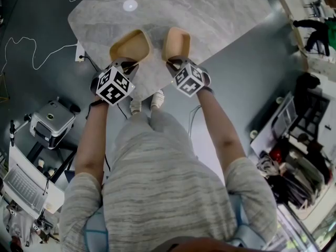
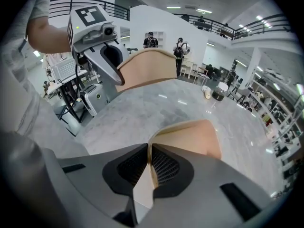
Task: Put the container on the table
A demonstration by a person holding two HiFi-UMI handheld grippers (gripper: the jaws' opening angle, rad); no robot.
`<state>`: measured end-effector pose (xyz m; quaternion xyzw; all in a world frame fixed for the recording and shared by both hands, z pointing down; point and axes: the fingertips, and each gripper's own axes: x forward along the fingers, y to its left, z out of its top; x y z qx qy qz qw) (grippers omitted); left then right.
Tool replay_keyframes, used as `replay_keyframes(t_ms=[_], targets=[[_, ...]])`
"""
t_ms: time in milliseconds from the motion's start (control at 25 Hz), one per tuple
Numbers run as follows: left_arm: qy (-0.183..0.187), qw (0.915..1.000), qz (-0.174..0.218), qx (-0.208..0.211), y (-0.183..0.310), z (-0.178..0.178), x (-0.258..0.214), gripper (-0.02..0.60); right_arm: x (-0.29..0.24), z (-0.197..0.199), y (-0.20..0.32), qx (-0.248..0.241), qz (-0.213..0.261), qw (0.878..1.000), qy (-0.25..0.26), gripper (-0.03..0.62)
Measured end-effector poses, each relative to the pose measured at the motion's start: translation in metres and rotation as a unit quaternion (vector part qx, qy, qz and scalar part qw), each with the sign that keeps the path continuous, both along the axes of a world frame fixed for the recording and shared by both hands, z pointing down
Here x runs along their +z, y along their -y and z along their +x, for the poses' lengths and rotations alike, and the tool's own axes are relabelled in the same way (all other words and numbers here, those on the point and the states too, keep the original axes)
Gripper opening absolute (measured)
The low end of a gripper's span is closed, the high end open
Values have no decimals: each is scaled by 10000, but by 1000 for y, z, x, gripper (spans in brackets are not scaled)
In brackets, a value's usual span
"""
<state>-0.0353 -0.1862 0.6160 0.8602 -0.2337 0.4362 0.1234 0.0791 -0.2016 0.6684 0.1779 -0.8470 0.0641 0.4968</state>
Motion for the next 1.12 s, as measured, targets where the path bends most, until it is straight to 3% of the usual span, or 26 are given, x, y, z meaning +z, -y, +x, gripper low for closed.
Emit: replay_keyframes(t_ms=[720,1120], targets=[[34,10000,-16,10,-2,-3,0,3,-4,1,2,-8,61,9999,-112,40],[84,9999,15,52,-2,-3,-1,3,-27,0,8,195,308,9993,83,40]])
